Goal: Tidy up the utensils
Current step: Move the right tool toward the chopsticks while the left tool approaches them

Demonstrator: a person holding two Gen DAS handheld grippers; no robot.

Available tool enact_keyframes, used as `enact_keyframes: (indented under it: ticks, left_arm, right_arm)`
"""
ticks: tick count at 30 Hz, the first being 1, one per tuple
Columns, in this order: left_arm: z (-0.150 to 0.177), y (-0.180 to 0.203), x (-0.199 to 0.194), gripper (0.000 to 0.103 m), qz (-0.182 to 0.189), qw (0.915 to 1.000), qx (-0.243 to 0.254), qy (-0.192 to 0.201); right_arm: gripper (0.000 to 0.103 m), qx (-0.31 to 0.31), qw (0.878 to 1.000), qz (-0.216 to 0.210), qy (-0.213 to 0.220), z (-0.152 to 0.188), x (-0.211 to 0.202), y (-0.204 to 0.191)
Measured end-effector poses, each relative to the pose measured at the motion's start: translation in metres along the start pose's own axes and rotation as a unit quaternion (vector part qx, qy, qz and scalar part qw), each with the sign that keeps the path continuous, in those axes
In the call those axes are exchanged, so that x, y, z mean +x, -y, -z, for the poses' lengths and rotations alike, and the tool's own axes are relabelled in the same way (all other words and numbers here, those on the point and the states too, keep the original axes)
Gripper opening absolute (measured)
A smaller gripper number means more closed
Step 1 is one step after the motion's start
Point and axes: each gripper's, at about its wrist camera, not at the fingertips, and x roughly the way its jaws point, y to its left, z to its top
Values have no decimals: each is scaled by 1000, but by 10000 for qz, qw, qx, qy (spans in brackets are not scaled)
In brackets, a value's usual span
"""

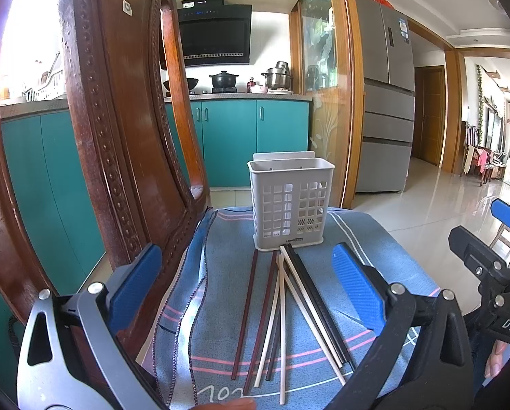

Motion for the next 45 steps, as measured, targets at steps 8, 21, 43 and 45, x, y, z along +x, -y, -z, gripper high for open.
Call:
enact_keyframes:
  ticks: [8, 21, 43, 45]
  left_arm:
    - [2, 2, 6, 99, -60, 9999, 64, -138]
    - [28, 9, 62, 99, -554, 9842, 313, -1653]
    - [62, 12, 119, 70, 190, 9638, -256, -2647]
    - [62, 15, 121, 70, 233, 9639, -269, -2640]
  right_arm:
    - [100, 70, 9999, 1, -99, 4, 8, 3]
    - [100, -306, 9813, -228, -1885, 0, 136, 23]
    - [32, -1007, 9150, -2077, -3309, 38, 255, -86]
    - [30, -871, 9134, -2079, -3390, 35, 255, -75]
